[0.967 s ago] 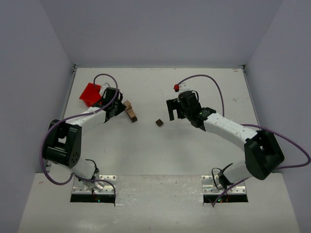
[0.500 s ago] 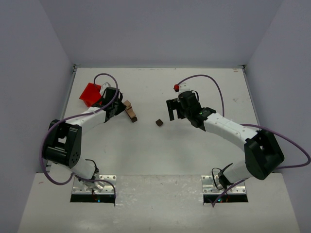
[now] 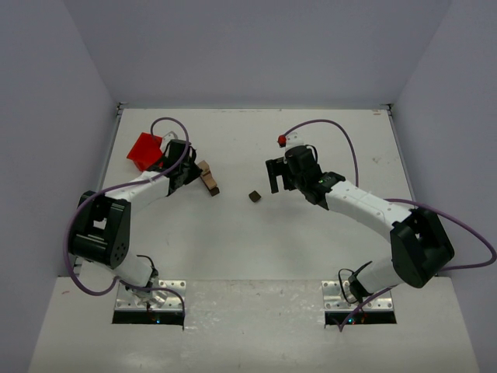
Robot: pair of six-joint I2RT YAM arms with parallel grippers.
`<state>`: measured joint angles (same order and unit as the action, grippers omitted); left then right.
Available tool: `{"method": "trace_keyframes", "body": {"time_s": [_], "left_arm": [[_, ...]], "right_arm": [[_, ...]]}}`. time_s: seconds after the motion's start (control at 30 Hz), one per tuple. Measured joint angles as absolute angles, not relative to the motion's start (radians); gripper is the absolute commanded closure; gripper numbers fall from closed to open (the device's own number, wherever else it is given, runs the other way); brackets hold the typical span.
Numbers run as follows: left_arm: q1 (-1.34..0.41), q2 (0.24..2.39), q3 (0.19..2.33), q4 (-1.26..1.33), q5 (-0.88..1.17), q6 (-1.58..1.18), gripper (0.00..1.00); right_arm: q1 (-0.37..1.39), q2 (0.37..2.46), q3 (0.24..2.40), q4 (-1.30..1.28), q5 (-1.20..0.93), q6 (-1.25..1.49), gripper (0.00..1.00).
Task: Build the wood block tower
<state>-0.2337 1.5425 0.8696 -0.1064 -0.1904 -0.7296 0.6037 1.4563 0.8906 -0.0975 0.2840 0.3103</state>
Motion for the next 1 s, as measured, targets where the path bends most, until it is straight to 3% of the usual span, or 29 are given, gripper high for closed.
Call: {"method": "trace_keyframes", "body": {"time_s": [0.67,1.0], "left_arm": [[-0.234,1.525,0.866,-0.110,-0.196,-0.731,1.00],[-0.234,1.355,0.815,-0.162,-0.232,-0.751,1.00]], "right_arm": [[0.604,1.457,0.891,-0.098,0.283,0.311,0.01],[0.604,1.457,0.891,-0.100,0.264,0.311,0.01]]}}
